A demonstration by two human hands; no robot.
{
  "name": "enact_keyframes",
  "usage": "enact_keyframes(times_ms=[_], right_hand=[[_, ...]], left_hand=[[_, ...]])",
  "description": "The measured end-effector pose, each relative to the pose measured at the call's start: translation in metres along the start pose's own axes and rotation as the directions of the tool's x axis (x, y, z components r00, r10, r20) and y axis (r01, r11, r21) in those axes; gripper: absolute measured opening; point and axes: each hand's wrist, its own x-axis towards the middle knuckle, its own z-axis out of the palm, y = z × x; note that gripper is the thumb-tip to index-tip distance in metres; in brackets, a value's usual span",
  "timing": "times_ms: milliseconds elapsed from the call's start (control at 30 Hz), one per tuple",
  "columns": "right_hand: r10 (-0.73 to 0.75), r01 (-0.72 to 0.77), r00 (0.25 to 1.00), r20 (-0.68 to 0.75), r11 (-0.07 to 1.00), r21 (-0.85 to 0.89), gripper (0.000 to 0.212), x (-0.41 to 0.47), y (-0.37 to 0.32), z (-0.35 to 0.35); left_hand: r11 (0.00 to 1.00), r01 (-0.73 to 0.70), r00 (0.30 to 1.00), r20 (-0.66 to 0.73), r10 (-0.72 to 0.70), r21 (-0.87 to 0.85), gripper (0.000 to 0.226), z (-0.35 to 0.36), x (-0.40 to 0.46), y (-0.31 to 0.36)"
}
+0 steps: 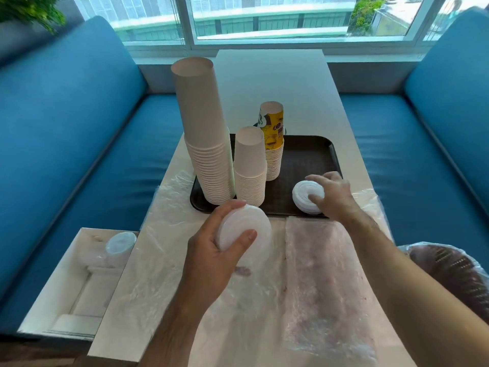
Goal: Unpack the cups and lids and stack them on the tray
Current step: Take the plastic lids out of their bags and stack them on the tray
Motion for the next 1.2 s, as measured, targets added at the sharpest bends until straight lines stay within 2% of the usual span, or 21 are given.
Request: enact_keyframes(times_ms=[100, 167, 400, 633, 767, 867, 1033, 1200], right_hand=[[-0.05, 0.062, 0.99, 0.135, 0.994, -0.088, 0.044, -0.003, -0.002, 0.004], [-0.055, 0.073, 0.986, 0.155, 0.991, -0.112, 0.044, -0.003, 0.001, 0.003], [-0.033, 0.045, 0.995, 0.09, 0.991, -0.129, 0.044, -0.004, -0.003, 0.006], [-0.002, 0.004, 0.999, 0.034, 0.998, -0.064, 0.045, -0.006, -0.015, 0.006], [-0.038, 0.044, 0.997, -0.067, 0.995, 0.086, 0.044, -0.018, -0.028, -0.009], [-0.109, 0.139, 0.987, -0.122, 0.952, 0.273, 0.029, -0.041, -0.053, -0.027], [-0.321, 0.292, 0.947, -0.031, 0.812, 0.506, 0.022, -0.093, -0.098, -0.045], [-0.445, 0.362, 0.894, 0.039, 0.774, 0.519, 0.027, -0.116, -0.114, -0.047]], left_hand=[[1.0, -0.01, 1.0, 0.0, 0.01, 0.012, 0.045, 0.0, 0.0, 0.0], [1.0, -0.006, 1.0, -0.001, 0.006, 0.019, 0.045, 0.0, 0.001, 0.0], [0.999, -0.015, 1.0, -0.011, 0.016, 0.04, 0.044, -0.001, 0.004, 0.0], [0.999, -0.029, 0.999, -0.017, 0.029, 0.034, 0.046, 0.001, 0.004, -0.001], [0.998, -0.037, 0.998, -0.04, 0.039, 0.048, 0.049, 0.0, 0.002, -0.004], [0.998, -0.035, 0.999, -0.037, 0.037, 0.05, 0.049, 0.001, 0.003, -0.004], [0.998, -0.027, 1.0, -0.004, 0.027, 0.055, 0.043, 0.003, 0.005, -0.006], [0.997, -0.012, 1.0, -0.006, 0.012, 0.077, 0.044, 0.005, 0.004, -0.005]])
